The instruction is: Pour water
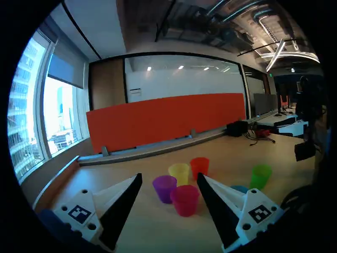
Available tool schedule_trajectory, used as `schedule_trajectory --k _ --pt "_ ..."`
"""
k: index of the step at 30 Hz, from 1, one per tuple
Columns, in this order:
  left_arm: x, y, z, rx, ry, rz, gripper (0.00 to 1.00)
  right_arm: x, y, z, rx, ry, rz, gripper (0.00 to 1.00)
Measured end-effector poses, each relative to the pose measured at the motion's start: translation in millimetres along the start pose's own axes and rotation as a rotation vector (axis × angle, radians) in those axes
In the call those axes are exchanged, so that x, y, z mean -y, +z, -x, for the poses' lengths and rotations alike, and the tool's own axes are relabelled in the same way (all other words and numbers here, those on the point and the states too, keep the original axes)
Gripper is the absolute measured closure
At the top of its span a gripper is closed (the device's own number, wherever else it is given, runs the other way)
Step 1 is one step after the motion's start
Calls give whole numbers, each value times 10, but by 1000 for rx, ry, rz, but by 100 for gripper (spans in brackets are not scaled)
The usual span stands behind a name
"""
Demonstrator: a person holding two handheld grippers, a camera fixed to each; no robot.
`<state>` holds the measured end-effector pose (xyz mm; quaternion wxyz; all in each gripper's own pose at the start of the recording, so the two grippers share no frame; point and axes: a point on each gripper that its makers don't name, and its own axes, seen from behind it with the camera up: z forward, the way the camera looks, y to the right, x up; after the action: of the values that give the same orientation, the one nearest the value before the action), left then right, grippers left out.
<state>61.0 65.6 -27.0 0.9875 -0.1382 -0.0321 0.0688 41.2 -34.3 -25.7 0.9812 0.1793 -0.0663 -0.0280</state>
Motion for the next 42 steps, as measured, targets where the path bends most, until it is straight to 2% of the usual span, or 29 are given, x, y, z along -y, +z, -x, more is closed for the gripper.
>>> schedule_trajectory --k 12,17,20,24,33,42 --pt "265 -59 -223 -96 -38 -168 4 -419 -103 -370 -156 55 253 1" --pt "329 -68 -217 -103 -55 -203 4 -519 -158 -413 -182 40 344 1" --pt "324 -62 -184 -100 -55 -204 4 -545 -186 -429 -193 38 382 1" --pt "338 -58 -129 -91 -45 -212 4 -541 -195 -430 -199 52 406 1" --pt "384 -11 -23 -91 -37 -234 4 -493 -157 -325 -183 90 412 1" --pt "412 33 148 -95 -29 -268 4 -519 -192 -355 -186 86 433 1"
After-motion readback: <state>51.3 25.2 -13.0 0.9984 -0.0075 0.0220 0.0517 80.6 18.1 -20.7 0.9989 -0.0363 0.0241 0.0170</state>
